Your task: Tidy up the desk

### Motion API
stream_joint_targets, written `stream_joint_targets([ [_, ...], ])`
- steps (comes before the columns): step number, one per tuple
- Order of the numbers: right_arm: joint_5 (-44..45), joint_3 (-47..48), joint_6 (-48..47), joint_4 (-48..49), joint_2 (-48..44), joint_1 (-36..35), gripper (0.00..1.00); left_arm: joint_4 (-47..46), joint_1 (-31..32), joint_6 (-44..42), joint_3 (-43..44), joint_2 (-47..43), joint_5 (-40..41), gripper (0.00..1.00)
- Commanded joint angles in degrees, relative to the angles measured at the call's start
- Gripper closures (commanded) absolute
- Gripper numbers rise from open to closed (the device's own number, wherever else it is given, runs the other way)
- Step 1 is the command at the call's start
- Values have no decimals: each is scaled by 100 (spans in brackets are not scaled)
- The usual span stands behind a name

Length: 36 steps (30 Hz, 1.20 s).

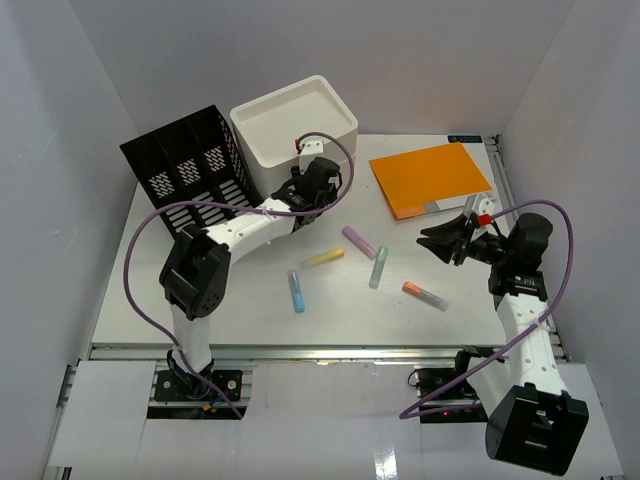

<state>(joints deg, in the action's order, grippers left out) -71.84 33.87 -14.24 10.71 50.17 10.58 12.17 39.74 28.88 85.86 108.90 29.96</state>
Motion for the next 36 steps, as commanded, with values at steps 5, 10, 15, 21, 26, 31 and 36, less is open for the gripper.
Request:
stream_joint_targets([
  [5, -137, 6, 81, 238, 43, 47, 66, -489, 69, 308, 608, 478, 1226, 40],
  [10, -152, 11, 80, 235, 59, 40, 66, -609, 74, 238, 854, 835, 1368, 42],
  [15, -159, 10, 80, 238, 67, 40, 66, -751, 77, 122, 1017, 1060, 1579, 50],
  [21, -172, 15, 88, 238, 70, 42, 66, -822, 77, 38, 1026, 1216, 1784, 53],
  [26, -209, 15, 91, 223, 71, 52, 66, -871, 77, -29, 1048, 1295, 1820, 70],
  [31, -245, 15, 91, 232, 63, 72, 66, -892, 77, -139, 1146, 1304, 1844, 79],
  [36, -260, 18, 97, 233, 54, 93, 66, -904, 81, -207, 1092, 1202, 1659, 93],
])
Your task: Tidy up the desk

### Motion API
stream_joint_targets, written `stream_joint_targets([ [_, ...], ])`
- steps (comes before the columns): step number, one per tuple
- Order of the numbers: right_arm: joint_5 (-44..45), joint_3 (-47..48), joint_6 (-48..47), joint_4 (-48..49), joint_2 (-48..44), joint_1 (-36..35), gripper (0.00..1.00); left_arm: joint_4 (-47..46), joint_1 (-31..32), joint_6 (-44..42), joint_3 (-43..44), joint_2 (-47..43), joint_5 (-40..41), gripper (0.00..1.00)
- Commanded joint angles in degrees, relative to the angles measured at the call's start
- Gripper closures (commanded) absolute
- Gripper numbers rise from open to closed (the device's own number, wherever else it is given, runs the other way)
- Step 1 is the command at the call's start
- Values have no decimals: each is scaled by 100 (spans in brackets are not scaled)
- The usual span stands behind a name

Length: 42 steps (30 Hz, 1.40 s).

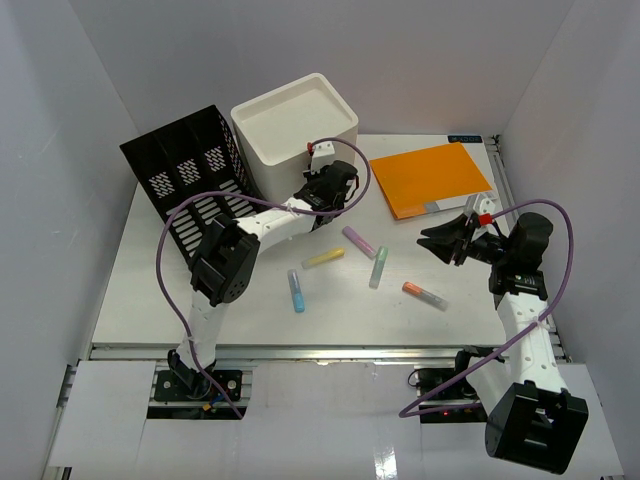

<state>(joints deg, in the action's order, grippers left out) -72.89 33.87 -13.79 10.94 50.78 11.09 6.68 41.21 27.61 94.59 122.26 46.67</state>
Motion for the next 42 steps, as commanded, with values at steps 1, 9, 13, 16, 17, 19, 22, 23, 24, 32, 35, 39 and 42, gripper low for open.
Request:
stream_joint_targets([
  [1, -158, 21, 54, 213, -6, 44, 65, -361, -57, -78, 160, -168, -60, 96],
  [9, -184, 22, 70, 216, -24, 70, 65, -557, 201, 3, -563, -727, -471, 100],
  [13, -200, 6, 61, 208, -24, 77, 65, -603, 528, 113, -1037, -1023, -557, 100],
  [16, -200, -3, 61, 216, -24, 86, 64, -625, 723, 300, -1411, -1312, -598, 100],
  [17, -200, 2, 61, 216, -29, 91, 64, -625, 774, 372, -1509, -1399, -603, 100],
  [19, -211, 6, 67, 210, -33, 100, 64, -740, 896, 460, -1667, -1591, -606, 100],
  [22, -217, -7, 70, 211, -33, 112, 64, -804, 1038, 561, -1912, -1787, -624, 100],
  [23, -217, -10, 70, 216, -33, 114, 64, -807, 1043, 575, -1953, -1823, -640, 100],
  [24, -217, -6, 70, 216, -33, 118, 64, -804, 1055, 606, -1992, -1849, -674, 100],
  [32, -288, -38, 26, 181, -41, 148, 52, -502, 1072, 550, -1838, -1805, -932, 16],
  [35, -304, -30, 17, 164, -41, 156, 44, -434, 1064, 418, -1770, -1887, -1253, 5],
  [39, -292, -20, -129, -17, -21, 165, 39, -411, 1064, 186, -1923, -2227, -1835, 2],
  [42, -198, 62, -416, -325, -15, 165, 36, -234, 1064, 26, -2151, -2681, -2598, 2],
])
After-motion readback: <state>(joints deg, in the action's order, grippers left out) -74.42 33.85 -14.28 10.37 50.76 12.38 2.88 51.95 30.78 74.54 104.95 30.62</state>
